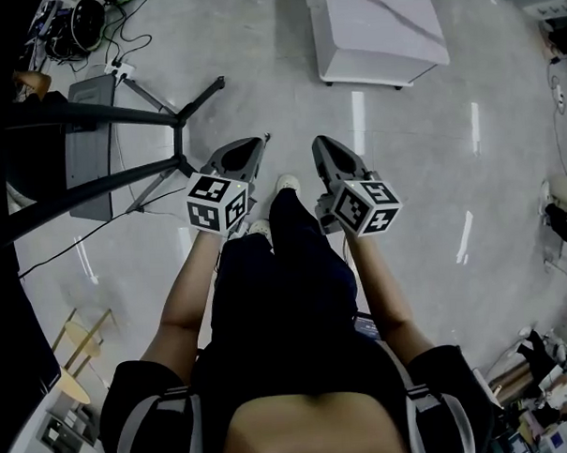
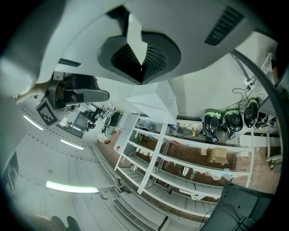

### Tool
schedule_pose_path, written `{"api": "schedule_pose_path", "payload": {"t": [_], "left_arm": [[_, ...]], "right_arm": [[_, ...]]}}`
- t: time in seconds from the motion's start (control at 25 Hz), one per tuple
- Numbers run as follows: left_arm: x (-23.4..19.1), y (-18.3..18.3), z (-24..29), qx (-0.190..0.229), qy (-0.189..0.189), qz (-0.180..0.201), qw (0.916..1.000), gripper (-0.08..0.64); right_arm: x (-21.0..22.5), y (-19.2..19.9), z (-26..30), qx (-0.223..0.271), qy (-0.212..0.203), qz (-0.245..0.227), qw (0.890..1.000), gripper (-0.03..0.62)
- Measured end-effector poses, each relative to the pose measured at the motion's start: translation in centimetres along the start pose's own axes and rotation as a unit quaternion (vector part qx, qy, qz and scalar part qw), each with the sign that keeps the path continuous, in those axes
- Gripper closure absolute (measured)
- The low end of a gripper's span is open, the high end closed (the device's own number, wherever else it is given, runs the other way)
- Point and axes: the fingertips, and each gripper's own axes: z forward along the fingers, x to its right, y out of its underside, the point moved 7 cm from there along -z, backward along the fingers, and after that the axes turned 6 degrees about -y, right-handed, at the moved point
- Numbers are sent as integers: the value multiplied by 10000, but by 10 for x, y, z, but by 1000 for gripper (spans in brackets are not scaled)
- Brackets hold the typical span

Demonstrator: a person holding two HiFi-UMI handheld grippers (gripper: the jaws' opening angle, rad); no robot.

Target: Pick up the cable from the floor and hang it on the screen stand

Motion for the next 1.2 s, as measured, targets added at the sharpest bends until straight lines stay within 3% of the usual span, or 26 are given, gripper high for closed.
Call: {"api": "schedule_pose_path", "payload": {"t": [0.2,0.6,0.96,1.2], "left_arm": [[-7,1,29,-62,-56,-241,9997,552],[-50,49,84,-594,-109,-87,9981,552],[-101,115,142,-933,-134,-23,9955,552],[-125,168,175,-1139,-117,-41,9934,552]], "right_arm": [[30,-1,24,-226,-61,-95,9997,566],[82,28,80,-384,30,-171,9991,566],[139,92,128,-499,341,-205,9980,566],[168,139,159,-694,319,-552,9956,566]]}}
